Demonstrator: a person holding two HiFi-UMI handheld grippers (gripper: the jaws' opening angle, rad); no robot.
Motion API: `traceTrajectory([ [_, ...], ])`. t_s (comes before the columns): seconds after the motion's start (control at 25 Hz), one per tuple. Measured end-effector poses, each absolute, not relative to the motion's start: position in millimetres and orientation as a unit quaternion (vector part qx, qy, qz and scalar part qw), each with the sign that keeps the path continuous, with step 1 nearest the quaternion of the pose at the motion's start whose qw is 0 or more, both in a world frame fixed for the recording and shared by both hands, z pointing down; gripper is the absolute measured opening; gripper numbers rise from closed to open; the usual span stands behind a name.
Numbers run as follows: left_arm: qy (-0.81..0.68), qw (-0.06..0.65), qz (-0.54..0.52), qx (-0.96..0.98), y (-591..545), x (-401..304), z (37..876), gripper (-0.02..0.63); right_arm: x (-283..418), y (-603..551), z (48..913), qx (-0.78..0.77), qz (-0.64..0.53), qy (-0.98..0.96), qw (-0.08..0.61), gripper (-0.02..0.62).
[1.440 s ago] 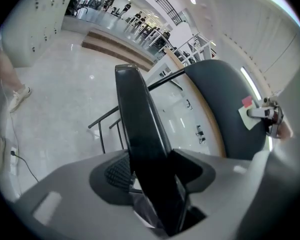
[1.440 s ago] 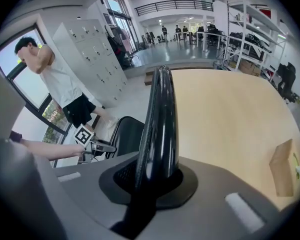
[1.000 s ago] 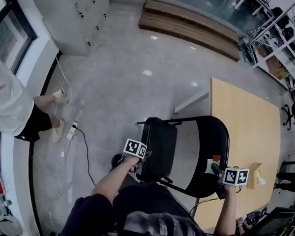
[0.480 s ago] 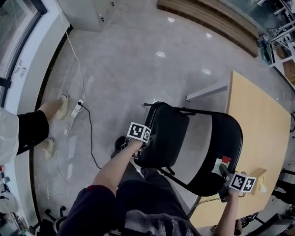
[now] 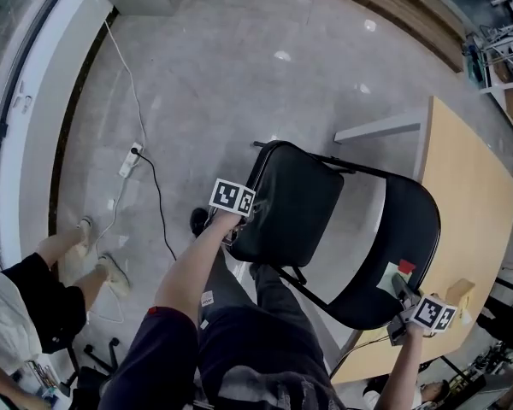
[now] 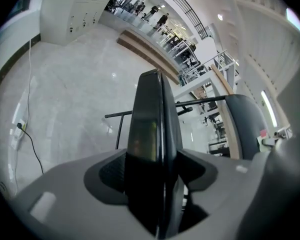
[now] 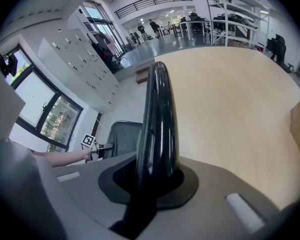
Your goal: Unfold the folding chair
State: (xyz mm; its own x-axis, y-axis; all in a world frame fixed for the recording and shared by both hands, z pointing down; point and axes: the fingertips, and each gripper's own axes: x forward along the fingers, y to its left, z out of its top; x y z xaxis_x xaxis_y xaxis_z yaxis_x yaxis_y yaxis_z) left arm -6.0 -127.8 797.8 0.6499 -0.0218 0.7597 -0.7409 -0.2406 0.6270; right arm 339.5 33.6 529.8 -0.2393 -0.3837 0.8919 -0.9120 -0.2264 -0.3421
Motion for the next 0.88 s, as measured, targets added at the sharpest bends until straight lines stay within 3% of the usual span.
traceTrajectory([
  [0.88, -0.347, 0.574, 0.278, 0.687, -154, -105, 888, 0.328, 277, 13, 576, 0.537, 0.595, -0.559, 0.214, 0.040],
])
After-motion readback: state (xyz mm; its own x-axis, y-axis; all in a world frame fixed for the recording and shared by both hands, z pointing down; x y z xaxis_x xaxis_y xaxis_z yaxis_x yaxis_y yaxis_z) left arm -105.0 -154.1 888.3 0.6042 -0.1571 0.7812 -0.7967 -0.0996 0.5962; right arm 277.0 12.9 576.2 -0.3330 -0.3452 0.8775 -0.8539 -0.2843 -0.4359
